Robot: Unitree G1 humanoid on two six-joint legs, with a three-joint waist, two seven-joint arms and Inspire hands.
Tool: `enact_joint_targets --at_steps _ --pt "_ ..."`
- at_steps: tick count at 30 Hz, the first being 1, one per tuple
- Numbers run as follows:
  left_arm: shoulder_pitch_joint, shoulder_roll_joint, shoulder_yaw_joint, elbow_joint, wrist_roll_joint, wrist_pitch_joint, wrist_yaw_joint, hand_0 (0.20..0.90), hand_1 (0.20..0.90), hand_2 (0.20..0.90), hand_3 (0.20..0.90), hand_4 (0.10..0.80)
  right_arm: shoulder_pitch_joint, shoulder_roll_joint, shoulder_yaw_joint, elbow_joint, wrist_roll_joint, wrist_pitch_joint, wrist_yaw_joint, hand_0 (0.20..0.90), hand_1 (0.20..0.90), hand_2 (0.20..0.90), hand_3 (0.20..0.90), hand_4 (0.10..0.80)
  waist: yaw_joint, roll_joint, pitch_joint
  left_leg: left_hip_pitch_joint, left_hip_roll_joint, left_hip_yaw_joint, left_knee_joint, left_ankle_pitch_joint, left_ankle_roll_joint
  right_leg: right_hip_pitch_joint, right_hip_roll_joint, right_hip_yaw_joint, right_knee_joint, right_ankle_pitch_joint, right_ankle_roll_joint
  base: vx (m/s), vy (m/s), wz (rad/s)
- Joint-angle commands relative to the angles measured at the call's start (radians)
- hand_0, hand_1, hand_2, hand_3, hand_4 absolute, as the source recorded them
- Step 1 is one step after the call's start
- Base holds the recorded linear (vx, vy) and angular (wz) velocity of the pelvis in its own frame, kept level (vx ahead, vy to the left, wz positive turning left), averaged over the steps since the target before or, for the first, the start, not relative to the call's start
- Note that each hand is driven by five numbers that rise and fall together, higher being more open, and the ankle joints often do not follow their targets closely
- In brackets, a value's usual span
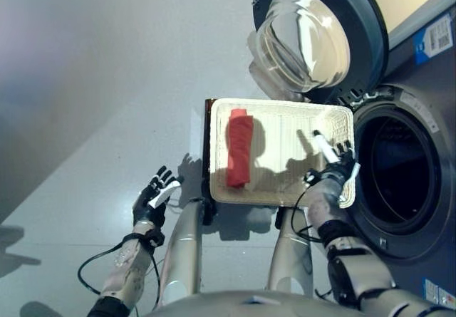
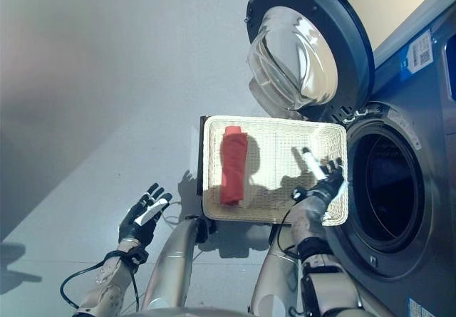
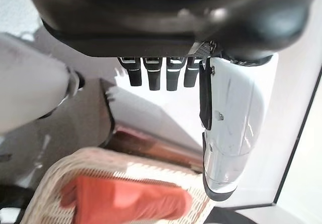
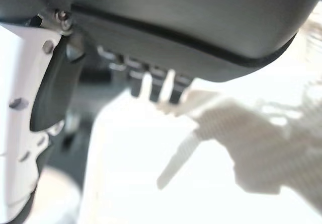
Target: Pick up the clothes and place them into the washing machine
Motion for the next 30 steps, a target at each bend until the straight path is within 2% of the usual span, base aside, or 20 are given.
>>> enact_joint_targets --at_steps 1,8,15,30 --pt "0.032 0.015 0.069 -0.068 0.059 -0.088 0.024 0.900 0.900 0.900 0.900 0.800 -0.029 -0.043 0.067 -0.045 -0.191 0.015 -0.032 0.900 0.900 0.900 0.900 0.800 0.029 -0.014 -0.004 0.031 0.026 -0.054 -0.064 0.024 -0.098 0.037 0.000 -0.005 -0.006 0.006 -0.063 -0.001 -0.019 0.06" --pt "0.004 0.005 0.081 -0.081 0.088 -0.090 0.035 0.900 0.900 0.900 0.900 0.800 -0.108 0.011 0.169 0.101 -0.306 0.099 -0.017 0.900 0.900 0.900 0.900 0.800 0.063 -0.018 -0.003 0.032 0.013 -0.070 -0.071 0.032 -0.095 0.060 -0.010 -0.032 -0.010 0.006 -0.058 0.011 -0.028 0.11" --pt "-0.012 0.029 0.056 -0.085 0.097 -0.070 0.037 0.900 0.900 0.900 0.900 0.800 -0.233 0.127 0.208 0.330 -0.317 0.160 -0.025 0.900 0.900 0.900 0.900 0.800 0.115 -0.018 -0.003 0.029 0.002 -0.081 -0.067 0.031 -0.089 0.071 -0.022 -0.052 0.001 0.003 -0.056 0.015 -0.003 0.15" --pt "-0.034 0.063 0.041 -0.088 0.126 -0.048 0.054 0.900 0.900 0.900 0.900 0.800 -0.279 0.199 0.301 0.352 -0.332 0.187 0.023 0.900 0.900 0.900 0.900 0.800 0.156 -0.027 0.016 0.038 -0.009 -0.089 -0.076 0.039 -0.092 0.112 -0.041 -0.090 -0.011 0.010 -0.048 0.008 -0.006 0.05"
